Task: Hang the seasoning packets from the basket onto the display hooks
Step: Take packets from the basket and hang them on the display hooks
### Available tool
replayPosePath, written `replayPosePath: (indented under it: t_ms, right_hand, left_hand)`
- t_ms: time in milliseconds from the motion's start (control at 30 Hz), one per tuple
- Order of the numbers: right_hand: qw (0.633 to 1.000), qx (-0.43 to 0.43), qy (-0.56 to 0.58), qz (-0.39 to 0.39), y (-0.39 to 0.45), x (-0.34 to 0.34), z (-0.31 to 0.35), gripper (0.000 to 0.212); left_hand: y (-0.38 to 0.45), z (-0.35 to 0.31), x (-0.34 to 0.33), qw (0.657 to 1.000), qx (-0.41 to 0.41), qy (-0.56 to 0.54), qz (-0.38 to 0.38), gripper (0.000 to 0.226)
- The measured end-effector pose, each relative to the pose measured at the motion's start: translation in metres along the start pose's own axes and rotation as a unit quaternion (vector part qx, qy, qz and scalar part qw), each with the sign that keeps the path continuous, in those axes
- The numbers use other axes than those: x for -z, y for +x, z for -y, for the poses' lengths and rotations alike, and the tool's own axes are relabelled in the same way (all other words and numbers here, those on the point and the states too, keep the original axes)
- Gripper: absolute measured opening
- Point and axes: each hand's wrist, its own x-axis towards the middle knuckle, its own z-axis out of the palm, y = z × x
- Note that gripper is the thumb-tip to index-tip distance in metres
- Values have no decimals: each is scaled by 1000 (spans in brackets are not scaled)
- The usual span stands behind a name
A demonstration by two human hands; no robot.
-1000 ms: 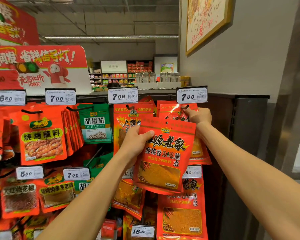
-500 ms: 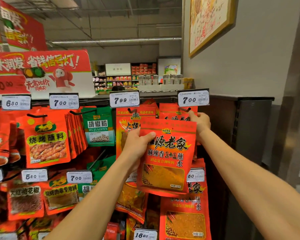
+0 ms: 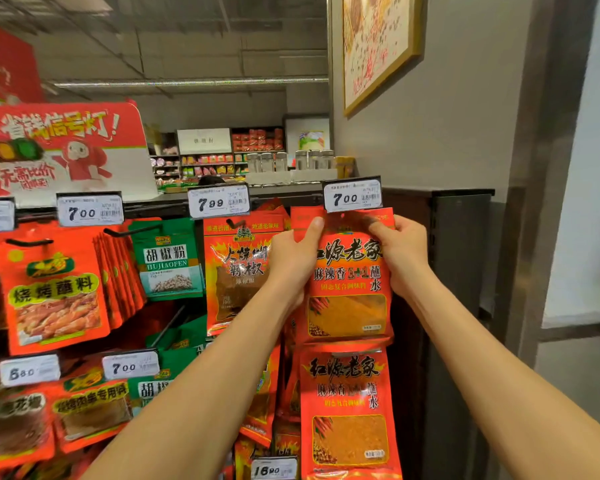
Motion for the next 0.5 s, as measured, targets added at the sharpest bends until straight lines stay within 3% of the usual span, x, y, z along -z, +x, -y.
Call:
replayPosePath:
  t_ms: [400, 500]
  right_hand:
    - [1000, -9, -25, -14, 10, 5, -12, 22]
    - [999, -5, -33, -24, 14, 2, -13, 19]
  left_hand:
    - [7, 5, -14, 997, -7, 65, -40, 42]
    - [10, 3, -15, 998, -8, 54, -25, 35]
